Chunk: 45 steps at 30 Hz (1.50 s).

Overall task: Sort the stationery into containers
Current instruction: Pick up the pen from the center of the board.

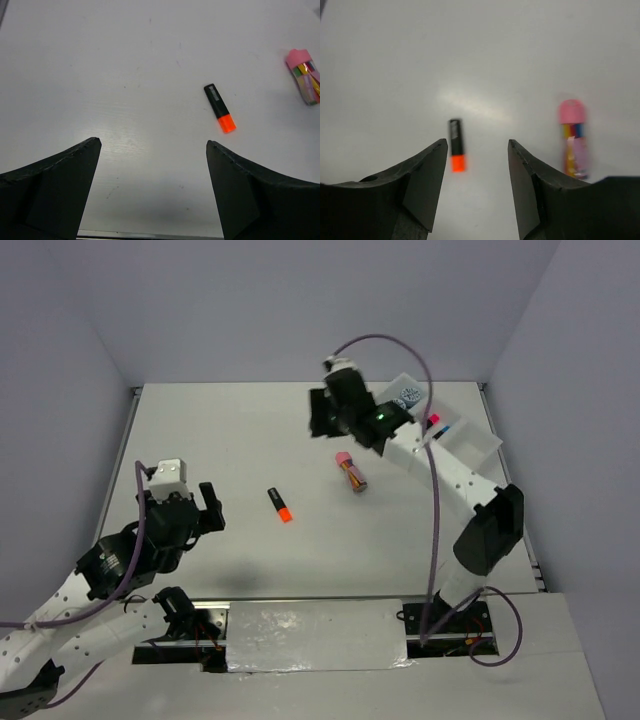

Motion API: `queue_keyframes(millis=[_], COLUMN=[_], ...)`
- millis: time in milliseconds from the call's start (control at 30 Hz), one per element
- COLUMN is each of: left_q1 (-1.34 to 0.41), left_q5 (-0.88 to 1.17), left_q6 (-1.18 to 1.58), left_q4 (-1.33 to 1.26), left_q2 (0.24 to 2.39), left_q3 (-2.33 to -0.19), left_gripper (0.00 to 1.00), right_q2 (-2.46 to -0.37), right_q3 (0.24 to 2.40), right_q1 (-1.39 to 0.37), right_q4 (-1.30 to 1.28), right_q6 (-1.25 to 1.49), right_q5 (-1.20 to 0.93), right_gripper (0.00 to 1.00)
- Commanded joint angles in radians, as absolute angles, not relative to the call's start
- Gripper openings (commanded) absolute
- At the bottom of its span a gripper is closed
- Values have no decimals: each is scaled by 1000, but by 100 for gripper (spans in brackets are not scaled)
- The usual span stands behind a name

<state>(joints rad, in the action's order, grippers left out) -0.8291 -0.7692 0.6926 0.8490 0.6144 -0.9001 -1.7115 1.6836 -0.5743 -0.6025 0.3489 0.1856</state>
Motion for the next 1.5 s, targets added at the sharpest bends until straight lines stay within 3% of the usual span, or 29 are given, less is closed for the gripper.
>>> queue_keyframes(millis=[0,133,233,833,933,967,1200,1300,1467], left_q1=[-818,-816,-816,-816,-816,-816,-816,-816,-816], left_q5=[-919,-845,-836,-750,-744,-741,-741,-744,-741], left_q6=[813,730,733,661,657,654,653,657,655], left_q4=[940,844,847,790,784,784,784,785,784], left_q2=[574,508,512,561,560,563,565,560,552], left_q3=[-953,-917,-916,-907,-905,-905,-905,-905,-904], left_gripper=[99,99,99,99,99,99,99,99,99], right_q2=[-1724,-1894,-1977,-2258,-2287,-2295,-2248,-2148,-1899], right_q3=[1589,1685,1703,1821,1822,1822,1836,1769,1681], right_q1=[-737,-940,-989,-979,-954,-950,-939,-870,-598], right_q4=[-609,-693,-689,-698,-686,-684,-663,-576,-569], right_q6=[377,448,471,448,443,442,403,399,425], right_q5=[230,313,307,267,253,250,232,129,126], right_gripper=[59,57,58,57,51,43,21,19,21])
